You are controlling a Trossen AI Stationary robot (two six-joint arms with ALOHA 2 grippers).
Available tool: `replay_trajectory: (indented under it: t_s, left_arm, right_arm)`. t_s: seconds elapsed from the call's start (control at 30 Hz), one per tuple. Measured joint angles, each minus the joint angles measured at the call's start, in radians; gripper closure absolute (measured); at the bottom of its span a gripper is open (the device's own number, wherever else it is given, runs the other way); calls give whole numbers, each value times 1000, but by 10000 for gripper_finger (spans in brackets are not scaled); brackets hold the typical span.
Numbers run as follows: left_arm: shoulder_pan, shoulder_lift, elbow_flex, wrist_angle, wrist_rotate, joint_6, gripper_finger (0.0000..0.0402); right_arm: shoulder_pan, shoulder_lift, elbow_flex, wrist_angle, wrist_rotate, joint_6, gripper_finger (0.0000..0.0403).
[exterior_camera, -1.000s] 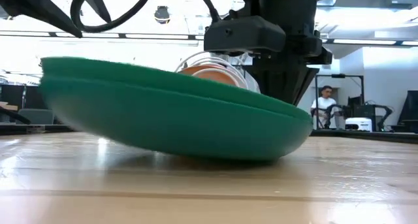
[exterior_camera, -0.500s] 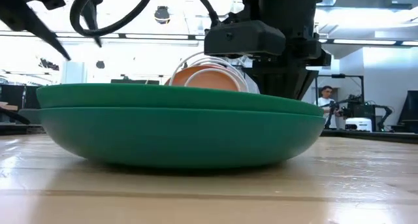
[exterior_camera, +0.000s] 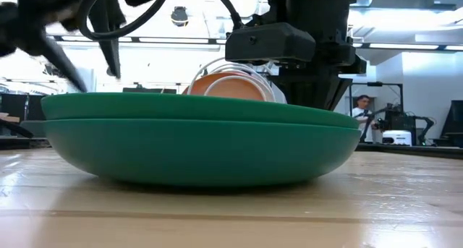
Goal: Sort dishes
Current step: Put the white plate on the dish rack
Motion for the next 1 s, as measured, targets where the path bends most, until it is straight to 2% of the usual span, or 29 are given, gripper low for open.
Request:
replay_trajectory:
  t_s: [0.17,0.67,0.8,1.0]
  left_arm:
    - [-12,74,0,43,-83,36,258]
    - [6,92,0,122,-9,-18,262]
    - [16,92,-1,133,3,-17,289]
    - [46,92,-1,137,107,-20,367]
  right_arm:
    - [0,0,0,0,3,0,399]
    - [0,0,0,14,8,-6,399]
    - [0,-3,-19,33,8,-6,399]
    - [0,-7,-45,55,2,-6,399]
